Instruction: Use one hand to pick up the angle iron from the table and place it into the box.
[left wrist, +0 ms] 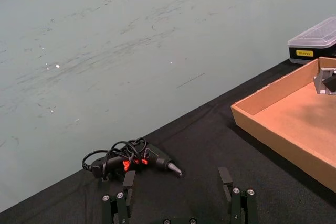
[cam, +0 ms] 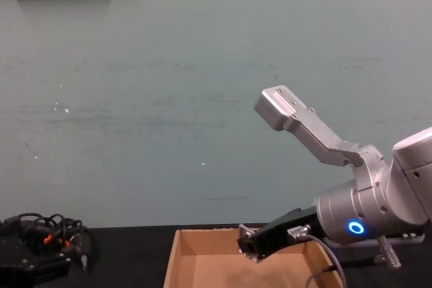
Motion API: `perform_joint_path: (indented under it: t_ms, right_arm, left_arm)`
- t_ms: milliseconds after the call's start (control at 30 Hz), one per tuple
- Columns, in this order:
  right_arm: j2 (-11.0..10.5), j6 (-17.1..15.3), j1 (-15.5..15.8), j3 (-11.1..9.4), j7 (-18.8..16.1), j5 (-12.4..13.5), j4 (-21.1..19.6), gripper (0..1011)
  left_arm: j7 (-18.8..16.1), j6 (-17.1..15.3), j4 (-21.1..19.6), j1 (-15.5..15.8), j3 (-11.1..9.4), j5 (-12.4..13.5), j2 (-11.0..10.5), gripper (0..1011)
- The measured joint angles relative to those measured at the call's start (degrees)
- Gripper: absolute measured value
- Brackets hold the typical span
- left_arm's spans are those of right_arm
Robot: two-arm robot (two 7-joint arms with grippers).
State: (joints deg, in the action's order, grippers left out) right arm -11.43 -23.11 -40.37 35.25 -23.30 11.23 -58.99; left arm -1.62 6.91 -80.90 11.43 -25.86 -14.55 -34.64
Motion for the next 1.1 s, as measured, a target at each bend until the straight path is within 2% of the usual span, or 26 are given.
perform_joint_path:
  t_ms: [67, 167, 767, 833, 967, 1100]
  right_arm:
    - [-0.01, 0.0, 0.03, -0.01, 0.0, 0.03, -0.07, 119]
    - [-0.05, 0.01, 0.07, -0.03, 0.01, 0.05, -0.16, 200]
    - [-0.15, 0.01, 0.16, -0.07, 0.05, 0.16, -0.35, 765]
    - [-0.47, 0.22, 0.88, -0.55, 0.1, 0.26, -1.58, 820]
    - [-2.27, 1.42, 4.29, -2.76, 0.13, 1.06, -7.44, 941]
    - [-3.65, 2.0, 7.01, -4.98, 0.07, 2.19, -12.26, 1002]
  left_arm:
    - [0.0, 0.0, 0.0, 0.0, 0.0, 0.0, 0.0, 1000]
    - [0.0, 0.0, 0.0, 0.0, 0.0, 0.0, 0.0, 1000]
    - [0.0, 0.0, 0.0, 0.0, 0.0, 0.0, 0.0, 1000]
    - [0.0, 0.01, 0.0, 0.0, 0.0, 0.0, 0.0, 1000]
    - [0.0, 0.0, 0.0, 0.0, 0.0, 0.0, 0.0, 1000]
    - [0.0, 0.0, 0.0, 0.0, 0.0, 0.0, 0.0, 1000]
